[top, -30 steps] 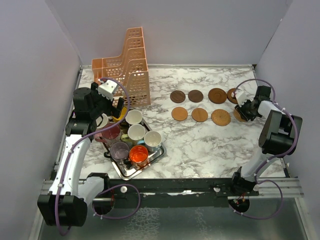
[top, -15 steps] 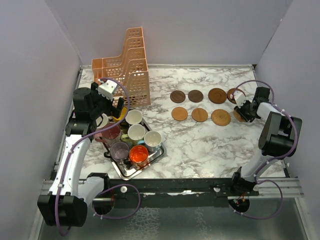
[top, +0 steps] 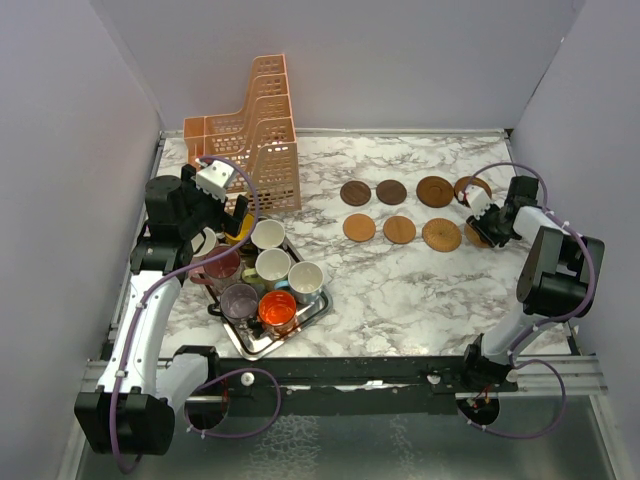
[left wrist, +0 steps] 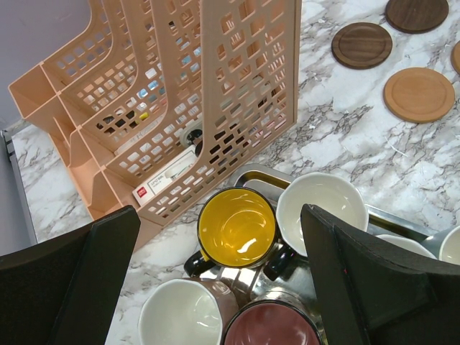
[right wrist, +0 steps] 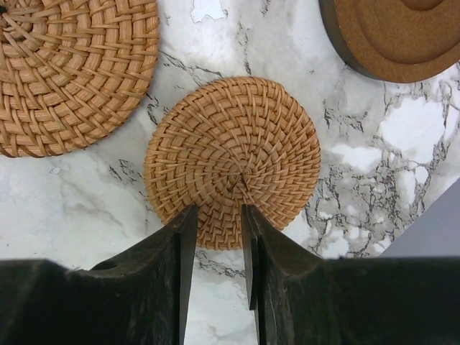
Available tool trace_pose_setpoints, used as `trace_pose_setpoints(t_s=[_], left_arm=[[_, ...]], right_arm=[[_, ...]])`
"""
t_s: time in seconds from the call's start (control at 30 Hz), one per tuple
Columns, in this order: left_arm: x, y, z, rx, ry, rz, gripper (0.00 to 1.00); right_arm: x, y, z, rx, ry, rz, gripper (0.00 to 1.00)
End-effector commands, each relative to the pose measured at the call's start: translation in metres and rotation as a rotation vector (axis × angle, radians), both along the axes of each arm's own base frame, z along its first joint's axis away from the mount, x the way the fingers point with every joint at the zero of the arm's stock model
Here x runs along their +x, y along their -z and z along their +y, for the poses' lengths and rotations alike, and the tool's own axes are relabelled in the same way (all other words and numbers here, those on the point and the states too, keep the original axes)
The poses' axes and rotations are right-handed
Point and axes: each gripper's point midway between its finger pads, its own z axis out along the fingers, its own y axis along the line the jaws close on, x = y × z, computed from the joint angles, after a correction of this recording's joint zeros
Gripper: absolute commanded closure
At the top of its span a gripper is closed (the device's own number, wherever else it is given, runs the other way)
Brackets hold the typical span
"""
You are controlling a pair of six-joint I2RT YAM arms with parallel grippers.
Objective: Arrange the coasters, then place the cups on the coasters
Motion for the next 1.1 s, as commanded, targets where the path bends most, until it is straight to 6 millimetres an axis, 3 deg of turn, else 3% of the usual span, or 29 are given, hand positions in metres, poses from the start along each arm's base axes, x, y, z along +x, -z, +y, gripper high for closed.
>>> trace_pose_setpoints(t_s=[0.0,0.23,0.5,0.83,1.07], left_arm=[[-0.005,-0.005,-0.005,-0.018,0.028,-0.019,0.01],[-0.005,-0.005,-0.005,-0.018,0.029,-0.018,0.01],[-0.005,-0.005,-0.005,-0.017,0.028,-0.018,0.01],[-0.005,-0.005,-0.006,-0.022,0.032,-0.018,0.01],[-0.006,-0.008,-0.006,-0.026,0.032,-0.022,0.01]], right_arm=[[-0.034,0.026,0.01,0.049,0.042,0.156,0.67],[0.01,-0.016,0.011,0.124,0.129,0.024,0.64],[0.019,-0.052,0.038,0.275,0.105,-0.021,0.61],[0.009,-0.047,0.1,0.374,0.034,0.018,0.61],[0.016,-0.029,0.118,0.383,0.044,0.044,0.62]])
